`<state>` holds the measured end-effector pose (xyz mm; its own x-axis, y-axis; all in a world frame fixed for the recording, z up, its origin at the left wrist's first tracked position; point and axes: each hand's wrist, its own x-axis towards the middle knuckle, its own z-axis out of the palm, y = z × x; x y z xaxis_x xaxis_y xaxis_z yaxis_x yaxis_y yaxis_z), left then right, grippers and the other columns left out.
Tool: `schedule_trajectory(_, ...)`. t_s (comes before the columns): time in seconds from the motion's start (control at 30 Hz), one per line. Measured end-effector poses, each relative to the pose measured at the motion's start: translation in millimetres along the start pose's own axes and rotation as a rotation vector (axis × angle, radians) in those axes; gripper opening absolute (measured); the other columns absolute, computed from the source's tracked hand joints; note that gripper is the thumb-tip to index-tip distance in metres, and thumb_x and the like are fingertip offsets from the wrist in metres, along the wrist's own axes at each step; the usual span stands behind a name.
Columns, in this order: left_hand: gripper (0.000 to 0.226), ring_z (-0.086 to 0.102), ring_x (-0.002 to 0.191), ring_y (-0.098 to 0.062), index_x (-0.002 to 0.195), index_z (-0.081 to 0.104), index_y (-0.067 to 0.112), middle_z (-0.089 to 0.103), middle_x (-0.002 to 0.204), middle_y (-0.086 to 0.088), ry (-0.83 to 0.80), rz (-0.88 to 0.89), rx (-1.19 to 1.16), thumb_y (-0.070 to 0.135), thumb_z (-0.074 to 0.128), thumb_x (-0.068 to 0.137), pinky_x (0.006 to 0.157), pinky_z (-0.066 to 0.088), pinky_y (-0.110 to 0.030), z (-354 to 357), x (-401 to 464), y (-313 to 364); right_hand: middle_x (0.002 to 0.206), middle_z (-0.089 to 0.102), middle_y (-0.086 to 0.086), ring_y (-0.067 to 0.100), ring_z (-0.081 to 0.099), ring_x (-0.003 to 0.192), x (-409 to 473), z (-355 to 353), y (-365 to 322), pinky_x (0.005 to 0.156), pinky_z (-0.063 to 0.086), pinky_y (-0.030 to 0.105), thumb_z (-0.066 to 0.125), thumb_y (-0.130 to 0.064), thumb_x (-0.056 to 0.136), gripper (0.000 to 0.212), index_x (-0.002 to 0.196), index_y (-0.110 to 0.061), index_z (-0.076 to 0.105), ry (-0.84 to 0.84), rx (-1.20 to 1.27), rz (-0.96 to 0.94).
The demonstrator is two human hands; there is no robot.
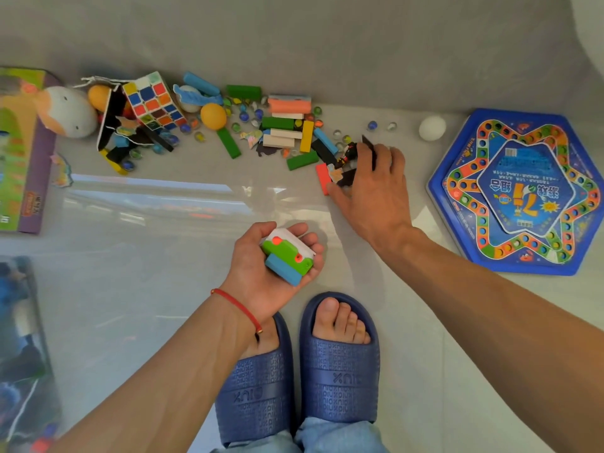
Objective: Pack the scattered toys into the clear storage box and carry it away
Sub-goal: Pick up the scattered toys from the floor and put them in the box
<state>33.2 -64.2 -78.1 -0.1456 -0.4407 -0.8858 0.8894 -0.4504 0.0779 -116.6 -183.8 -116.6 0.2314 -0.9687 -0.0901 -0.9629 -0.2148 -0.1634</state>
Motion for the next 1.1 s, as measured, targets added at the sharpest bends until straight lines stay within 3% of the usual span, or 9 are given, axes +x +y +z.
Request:
schedule_trajectory(0.23, 0.038, 0.060, 0.078, -0.032, 0.091, 0.067, -0.001, 0.063, 0.085, -0.018, 0.016, 0.006, 0.001, 0.032, 0.047, 0.092, 0.075, 0.048, -0.037, -3, 0, 0, 0.137, 0.053, 0.024, 0.041, 0.052, 0.122, -12, 2, 10, 0.105, 0.045, 0.049, 0.043, -0.039, 0.104, 0.053, 0.139, 0.000, 0.047, 0.069, -0.079, -0.173)
schedule_trajectory(0.3, 0.039, 0.060, 0.078, -0.032, 0.091, 0.067, -0.001, 0.063, 0.084, -0.018, 0.013, 0.008, 0.005, 0.032, 0.047, 0.092, 0.074, 0.048, -0.037, -3, 0, -1, 0.116, 0.064, 0.028, 0.044, 0.064, 0.101, -13, -4, 15, 0.085, 0.057, 0.051, 0.066, -0.015, 0.095, 0.033, 0.120, 0.004, 0.057, 0.201, -0.081, -0.328)
schedule_trajectory(0.37, 0.039, 0.059, 0.078, -0.032, 0.091, 0.067, -0.001, 0.063, 0.084, -0.018, 0.010, 0.009, 0.000, 0.033, 0.047, 0.092, 0.073, 0.049, -0.037, -2, 0, -2, 0.101, 0.067, 0.026, 0.044, 0.066, 0.082, -9, -9, 23, 0.067, 0.059, 0.047, 0.069, -0.005, 0.091, 0.023, 0.109, 0.003, 0.059, 0.254, -0.054, -0.391)
schedule_trajectory(0.4, 0.039, 0.059, 0.078, -0.032, 0.091, 0.067, -0.001, 0.063, 0.084, -0.018, 0.009, 0.009, -0.003, 0.033, 0.047, 0.092, 0.073, 0.049, -0.037, -2, 0, -2, 0.098, 0.067, 0.024, 0.043, 0.064, 0.079, -5, -12, 28, 0.064, 0.057, 0.045, 0.059, -0.011, 0.098, 0.017, 0.109, 0.002, 0.059, 0.236, -0.039, -0.385)
schedule_trajectory(0.5, 0.039, 0.059, 0.078, -0.032, 0.092, 0.067, -0.001, 0.063, 0.084, -0.018, -0.001, 0.003, -0.012, 0.033, 0.047, 0.092, 0.074, 0.048, -0.037, 0, -1, -1, 0.085, 0.065, 0.020, 0.039, 0.059, 0.069, 5, -17, 42, 0.055, 0.046, 0.040, 0.030, -0.029, 0.105, 0.041, 0.105, 0.001, 0.059, 0.177, -0.014, -0.329)
schedule_trajectory(0.63, 0.038, 0.058, 0.077, -0.031, 0.091, 0.065, 0.001, 0.062, 0.082, -0.017, -0.018, -0.006, -0.029, 0.034, 0.047, 0.091, 0.074, 0.047, -0.036, 4, -7, -3, 0.075, 0.061, 0.021, 0.039, 0.058, 0.059, 15, -30, 60, 0.049, 0.042, 0.037, 0.052, -0.010, 0.100, 0.013, 0.104, 0.002, 0.056, 0.159, -0.040, -0.298)
schedule_trajectory(0.73, 0.037, 0.058, 0.078, -0.030, 0.091, 0.065, 0.002, 0.062, 0.084, -0.016, -0.024, -0.026, -0.024, 0.036, 0.050, 0.090, 0.074, 0.048, -0.037, 7, -18, -10, 0.078, 0.061, 0.019, 0.036, 0.056, 0.062, 9, -43, 63, 0.052, 0.043, 0.036, 0.046, -0.011, 0.100, 0.017, 0.103, -0.003, 0.061, 0.164, 0.188, -0.005)
schedule_trajectory(0.87, 0.035, 0.063, 0.083, -0.034, 0.089, 0.069, 0.001, 0.067, 0.088, -0.015, -0.026, -0.058, -0.007, 0.034, 0.057, 0.087, 0.070, 0.055, -0.036, 11, -53, -15, 0.072, 0.063, 0.017, 0.021, 0.061, 0.050, -26, -82, 30, 0.044, 0.052, 0.031, 0.037, -0.025, 0.107, 0.038, 0.093, -0.001, 0.064, -0.076, 1.085, 0.447)
schedule_trajectory(1.1, 0.030, 0.057, 0.083, -0.032, 0.094, 0.064, 0.003, 0.062, 0.087, -0.015, -0.135, 0.084, -0.066, 0.031, 0.056, 0.086, 0.071, 0.053, -0.037, 17, -172, 2, 0.070, 0.065, 0.017, 0.023, 0.056, 0.052, -65, -202, -74, 0.046, 0.048, 0.031, 0.041, -0.034, 0.107, 0.045, 0.093, 0.002, 0.062, -0.556, 1.153, 0.164)
